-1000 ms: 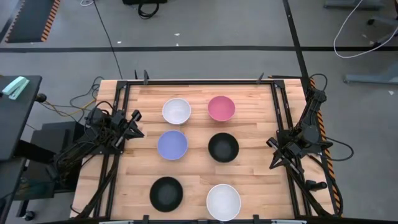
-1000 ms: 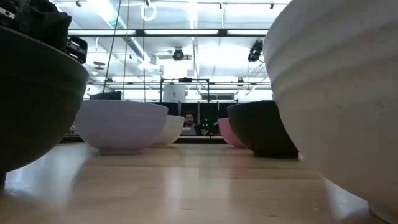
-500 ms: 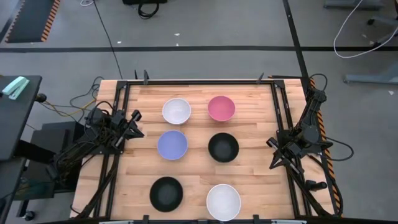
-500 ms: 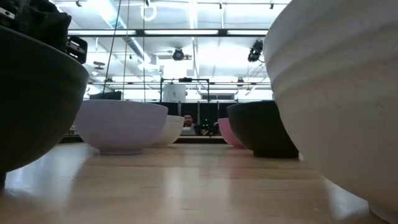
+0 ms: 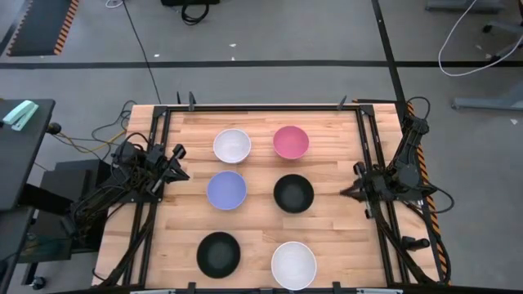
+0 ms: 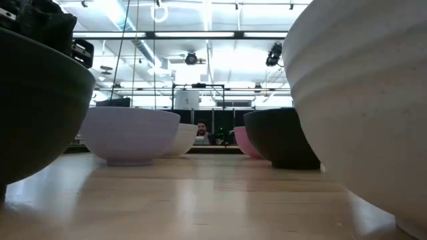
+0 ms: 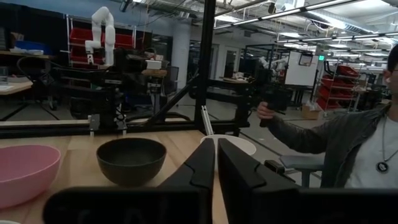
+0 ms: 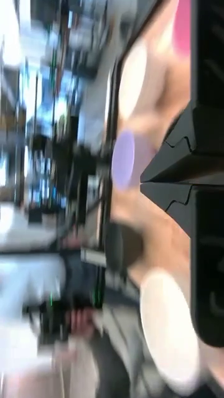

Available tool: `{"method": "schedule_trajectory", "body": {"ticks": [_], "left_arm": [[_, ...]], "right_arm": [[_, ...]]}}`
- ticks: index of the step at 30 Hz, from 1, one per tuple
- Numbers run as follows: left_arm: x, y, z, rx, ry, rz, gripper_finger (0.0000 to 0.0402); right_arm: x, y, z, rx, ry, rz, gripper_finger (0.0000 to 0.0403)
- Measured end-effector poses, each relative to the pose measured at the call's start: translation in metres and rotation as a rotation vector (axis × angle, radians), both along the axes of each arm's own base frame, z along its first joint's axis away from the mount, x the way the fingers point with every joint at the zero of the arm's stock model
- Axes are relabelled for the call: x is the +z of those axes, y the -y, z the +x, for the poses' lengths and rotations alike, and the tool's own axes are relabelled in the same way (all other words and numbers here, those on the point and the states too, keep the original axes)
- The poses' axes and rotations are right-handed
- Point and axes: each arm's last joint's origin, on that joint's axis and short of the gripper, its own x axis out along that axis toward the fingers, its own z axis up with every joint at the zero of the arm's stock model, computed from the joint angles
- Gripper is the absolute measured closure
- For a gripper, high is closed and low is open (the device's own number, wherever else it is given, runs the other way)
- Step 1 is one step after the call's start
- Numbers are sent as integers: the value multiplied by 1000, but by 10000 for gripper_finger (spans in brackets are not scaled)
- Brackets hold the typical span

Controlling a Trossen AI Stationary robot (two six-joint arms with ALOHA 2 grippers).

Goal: Nest bowls inside each other
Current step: Stack the pink bowl on top of the black bowl

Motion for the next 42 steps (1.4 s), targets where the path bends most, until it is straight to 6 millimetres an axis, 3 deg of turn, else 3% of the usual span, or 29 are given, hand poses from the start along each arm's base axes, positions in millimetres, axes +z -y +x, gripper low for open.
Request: {"method": "schedule_trajectory", "body": {"ticks": [7,16,25,34,42], "left_arm": [[0,-1,0,42,18,12,373],[3,-11,2,439,138,127,387],[6,-20,-1,778,189,192,380],[7,-19,0,720,177,28,346],[34,-16,-5,721,194,-49,284]], "right_arm": [[3,9,-1,-302,9,40,385],[5,19,-5,-659,14,127,385],[5,23,-2,-726,58,266,385],[10,26,2,-695,68,259,378],[43,33,-3,-668,99,304,320]]}}
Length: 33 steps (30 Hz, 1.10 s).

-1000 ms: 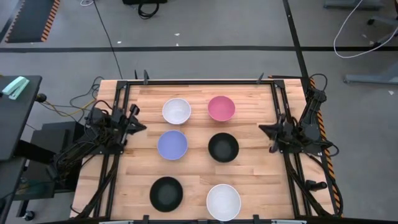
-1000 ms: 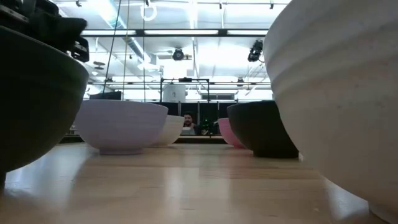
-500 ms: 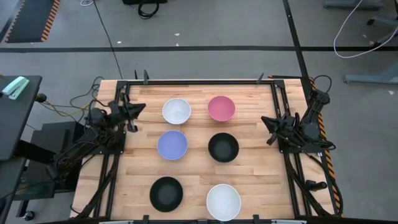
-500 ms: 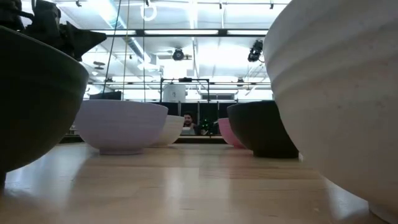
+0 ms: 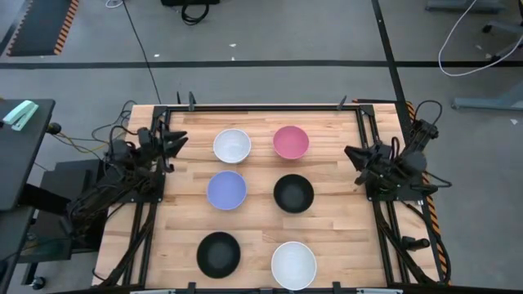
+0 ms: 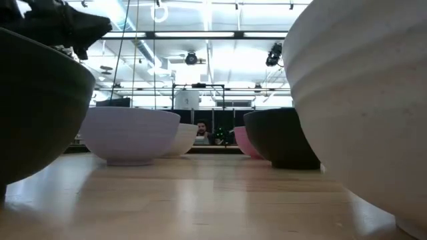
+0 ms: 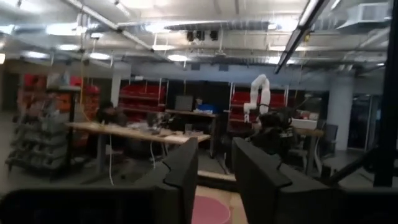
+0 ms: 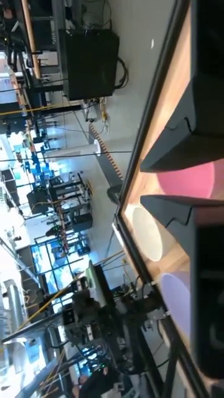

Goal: Nest bowls inside each other
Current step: Stack the pink bowl on top of the black bowl

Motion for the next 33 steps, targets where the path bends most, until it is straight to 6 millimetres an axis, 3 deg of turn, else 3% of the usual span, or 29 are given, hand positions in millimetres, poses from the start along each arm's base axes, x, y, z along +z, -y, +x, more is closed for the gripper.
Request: {"method": "schedule_trajectory", "body": {"ticks": [6,13,22,29,33], "left_arm": [[15,-7,7,17,-157,-135,257],[31,-23,26,21,-352,-270,254],[40,-39,44,20,-561,-349,268],[45,-39,45,21,-555,-343,261],[44,-40,45,21,-557,-344,261]], "right_arm": [[34,9,-8,-3,29,19,284],[75,15,-13,-37,20,26,282],[122,-8,8,-132,-65,-28,289],[144,-17,16,-120,-42,-3,289],[147,-19,17,57,30,9,289]]}}
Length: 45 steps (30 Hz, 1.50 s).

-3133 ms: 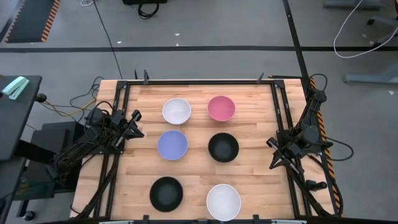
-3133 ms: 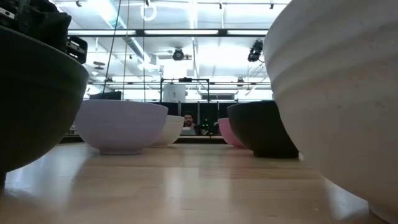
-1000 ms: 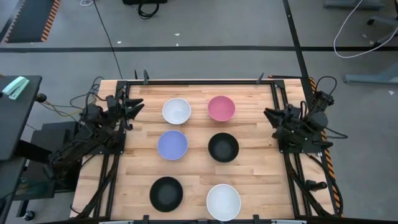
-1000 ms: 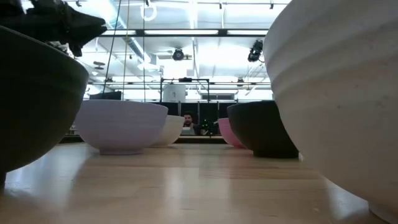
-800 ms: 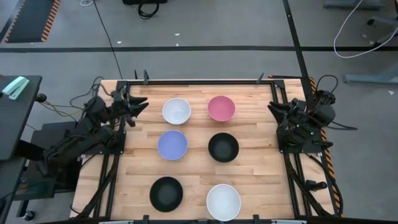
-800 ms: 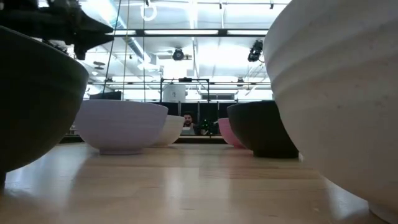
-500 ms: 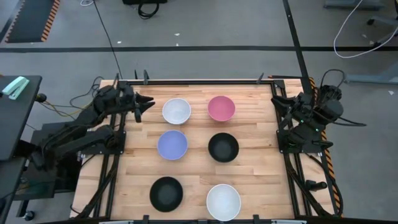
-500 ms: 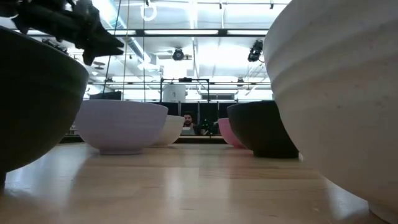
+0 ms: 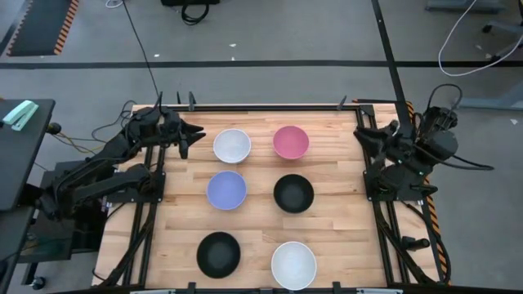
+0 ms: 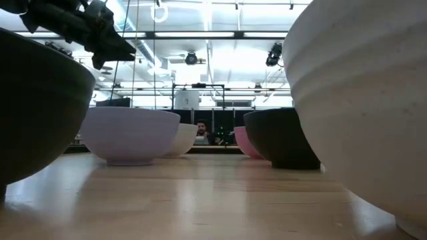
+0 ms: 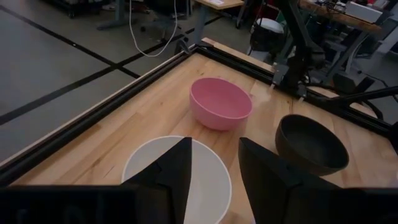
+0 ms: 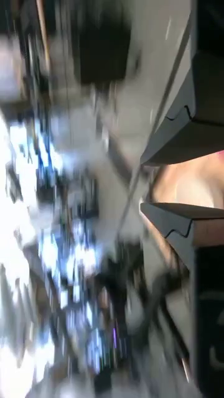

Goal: Nest bowls inside each other
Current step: Stack the pink bowl on top of the black bowl

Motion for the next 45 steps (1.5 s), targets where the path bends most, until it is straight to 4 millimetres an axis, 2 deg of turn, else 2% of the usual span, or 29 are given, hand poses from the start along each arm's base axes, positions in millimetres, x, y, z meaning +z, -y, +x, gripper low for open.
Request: {"method": "schedule_trajectory", "body": {"ticks": [4,9,12,16,24,33,45], "left_arm": [[0,0,0,-1,0,3,268],[0,0,0,-1,0,3,273],[1,0,0,-1,5,8,272],[2,0,0,-1,14,14,267],[2,0,0,0,13,10,275],[1,0,0,1,14,5,273],[1,0,0,-1,4,7,279]], "right_arm": [[-5,-7,7,303,43,-3,289],[-17,-21,24,574,-22,1,289],[-16,-29,40,616,-15,-66,289],[-17,-24,62,525,-34,-160,289],[-7,21,90,362,-112,-48,289],[5,84,95,12,-311,208,289],[-20,147,128,-134,-677,555,289]]}}
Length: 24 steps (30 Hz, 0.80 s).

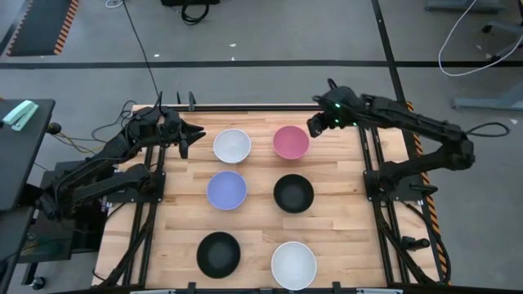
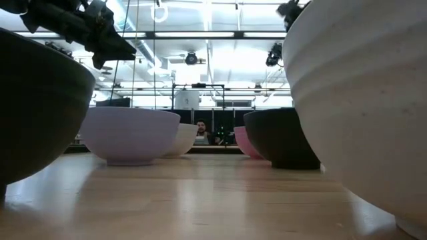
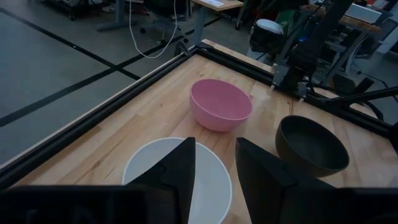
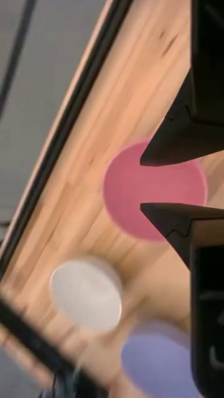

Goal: Nest bowls inside each other
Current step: Stack the pink bowl on top of the black bowl

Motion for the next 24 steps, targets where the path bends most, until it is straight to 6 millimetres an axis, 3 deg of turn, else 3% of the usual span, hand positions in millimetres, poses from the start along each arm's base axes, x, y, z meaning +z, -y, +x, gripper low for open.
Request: {"method": "schedule_trajectory", "body": {"ticks": [10,24], "left_arm": [[-3,1,-1,-5,-27,-5,272],[-5,1,-1,-5,-47,-19,274]], "right_arm": [[-40,35,15,-6,-199,268,289],[-106,73,47,29,-397,327,289]]}}
